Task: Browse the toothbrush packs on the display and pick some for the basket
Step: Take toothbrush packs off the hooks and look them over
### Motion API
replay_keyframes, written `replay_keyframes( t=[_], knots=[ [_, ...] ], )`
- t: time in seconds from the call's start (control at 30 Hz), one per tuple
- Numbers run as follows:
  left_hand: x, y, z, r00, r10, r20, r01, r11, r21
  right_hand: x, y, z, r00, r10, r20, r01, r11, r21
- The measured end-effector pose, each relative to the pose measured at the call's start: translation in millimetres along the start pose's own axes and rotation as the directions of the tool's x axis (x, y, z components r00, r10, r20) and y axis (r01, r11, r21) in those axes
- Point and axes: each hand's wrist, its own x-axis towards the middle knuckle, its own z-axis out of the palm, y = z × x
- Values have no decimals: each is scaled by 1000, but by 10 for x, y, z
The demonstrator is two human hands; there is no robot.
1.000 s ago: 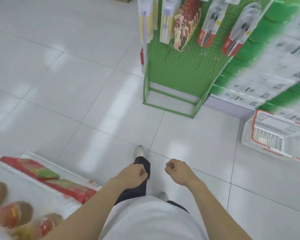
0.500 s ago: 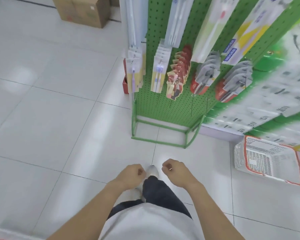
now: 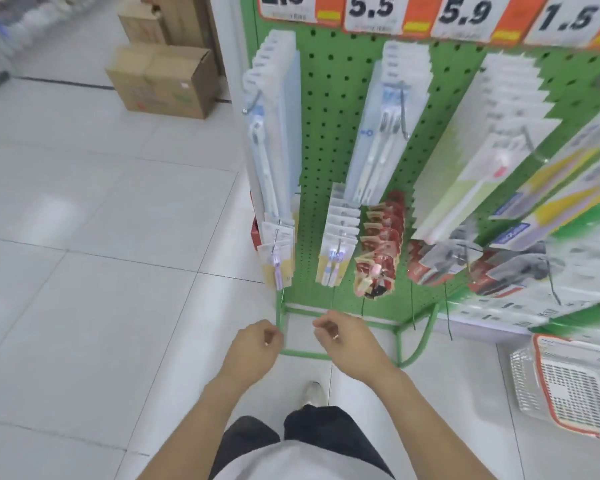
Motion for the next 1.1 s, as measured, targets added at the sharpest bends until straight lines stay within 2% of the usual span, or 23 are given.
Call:
replay_keyframes(
  t=[0.1, 0.2, 0.33, 0.43, 0.5, 0.6, 0.73, 0.8, 1.0, 1.1],
  knots=[
    [131, 378, -318, 987, 64, -151, -92, 978, -185, 243, -427, -170, 983, -114, -143, 128, 988, 89],
    [208, 722, -631, 948, 143, -284, -236, 915, -327, 398, -807, -287, 934, -150, -325, 212, 963, 166],
    [326, 1020, -972, 874, 209, -438, -381, 855, -352, 505, -1195, -321, 831, -149, -535, 304, 928, 213],
    [442, 1156, -1130, 830, 293, -475, -465, 833, -299, 592, -1372, -303, 712, -225, -665, 360, 930, 70],
    [517, 1230, -1203, 809, 352, -470, -515, 811, -279, 660, -1470, -291, 696, -229, -681, 376, 924, 74],
    [557, 1370, -1270, 799, 415, -434, -565, 765, -308, 756, -1610, -273, 737, -164, -656, 359, 917, 174],
    [509, 1526, -1320, 816, 388, -428, -547, 758, -355, 858, -1690, -246, 757, -104, -646, 340, 906, 252],
    [493, 1542, -1348, 829, 366, -423, -530, 756, -384, 886, -1689, -226, 749, -102, -654, 349, 900, 260],
    [403, 1489, -1391, 794, 418, -441, -590, 707, -391, 822, -1729, -217, 712, -166, -683, 417, 881, 221],
    [352, 1440, -1394, 782, 476, -402, -615, 694, -373, 760, -1721, -209, 733, -160, -661, 432, 860, 271]
  ],
)
